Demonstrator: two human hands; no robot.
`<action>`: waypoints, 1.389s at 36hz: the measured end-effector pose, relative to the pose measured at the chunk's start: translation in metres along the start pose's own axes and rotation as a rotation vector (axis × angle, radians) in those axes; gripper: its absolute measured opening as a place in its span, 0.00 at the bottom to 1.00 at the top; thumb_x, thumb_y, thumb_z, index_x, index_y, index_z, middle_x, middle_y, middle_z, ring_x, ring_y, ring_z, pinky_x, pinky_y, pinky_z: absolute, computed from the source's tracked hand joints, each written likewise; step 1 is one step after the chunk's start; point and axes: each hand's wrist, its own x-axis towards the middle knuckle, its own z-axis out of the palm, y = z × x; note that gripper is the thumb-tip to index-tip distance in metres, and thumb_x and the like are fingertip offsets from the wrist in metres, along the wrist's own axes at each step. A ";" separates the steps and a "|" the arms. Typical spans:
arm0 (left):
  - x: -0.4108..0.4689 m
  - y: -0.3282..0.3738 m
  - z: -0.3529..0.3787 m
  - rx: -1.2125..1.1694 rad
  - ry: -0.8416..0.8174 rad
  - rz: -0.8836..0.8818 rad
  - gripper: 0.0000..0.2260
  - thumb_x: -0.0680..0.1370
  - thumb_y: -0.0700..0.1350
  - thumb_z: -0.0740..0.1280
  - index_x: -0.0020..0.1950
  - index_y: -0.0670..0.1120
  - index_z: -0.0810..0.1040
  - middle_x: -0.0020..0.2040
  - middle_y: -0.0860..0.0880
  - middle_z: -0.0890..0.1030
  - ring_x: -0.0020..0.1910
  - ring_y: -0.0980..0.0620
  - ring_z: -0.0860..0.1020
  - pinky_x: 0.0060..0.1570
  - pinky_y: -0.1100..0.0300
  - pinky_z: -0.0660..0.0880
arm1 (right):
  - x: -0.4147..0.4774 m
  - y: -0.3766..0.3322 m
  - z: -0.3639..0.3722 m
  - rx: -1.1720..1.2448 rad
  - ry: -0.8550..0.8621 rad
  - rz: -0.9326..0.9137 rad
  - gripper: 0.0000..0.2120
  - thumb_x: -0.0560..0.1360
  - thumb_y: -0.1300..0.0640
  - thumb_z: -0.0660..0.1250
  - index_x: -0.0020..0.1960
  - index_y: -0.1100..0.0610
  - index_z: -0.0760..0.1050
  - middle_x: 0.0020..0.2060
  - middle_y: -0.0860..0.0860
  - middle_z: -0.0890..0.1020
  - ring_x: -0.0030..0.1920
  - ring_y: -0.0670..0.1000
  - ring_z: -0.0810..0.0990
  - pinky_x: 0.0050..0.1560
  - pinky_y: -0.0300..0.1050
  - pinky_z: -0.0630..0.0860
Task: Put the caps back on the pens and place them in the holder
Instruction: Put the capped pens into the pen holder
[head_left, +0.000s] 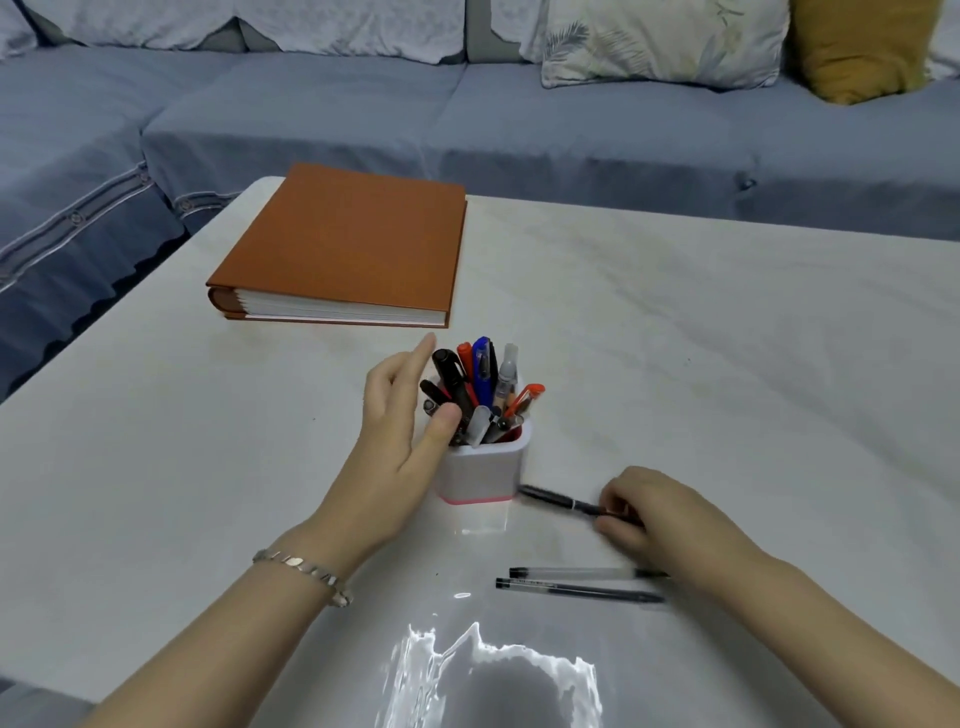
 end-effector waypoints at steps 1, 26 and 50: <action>-0.001 -0.002 0.000 -0.030 -0.002 -0.012 0.23 0.71 0.63 0.53 0.64 0.71 0.48 0.62 0.66 0.58 0.60 0.78 0.59 0.57 0.81 0.58 | -0.001 0.000 -0.005 0.031 0.039 0.000 0.12 0.74 0.53 0.63 0.36 0.45 0.64 0.38 0.46 0.72 0.41 0.49 0.71 0.40 0.39 0.66; -0.001 -0.009 0.010 -0.233 0.101 -0.090 0.37 0.65 0.43 0.76 0.59 0.72 0.59 0.62 0.67 0.69 0.64 0.67 0.67 0.53 0.72 0.71 | 0.050 -0.090 -0.023 0.320 0.760 -0.311 0.21 0.72 0.64 0.66 0.62 0.50 0.69 0.43 0.49 0.80 0.45 0.44 0.73 0.49 0.34 0.71; -0.002 -0.004 0.012 -0.236 0.072 -0.111 0.36 0.68 0.41 0.73 0.60 0.70 0.57 0.63 0.62 0.67 0.66 0.63 0.64 0.59 0.64 0.69 | -0.037 0.015 -0.007 -0.071 -0.182 0.000 0.25 0.60 0.34 0.71 0.51 0.44 0.69 0.43 0.36 0.66 0.50 0.41 0.68 0.48 0.32 0.65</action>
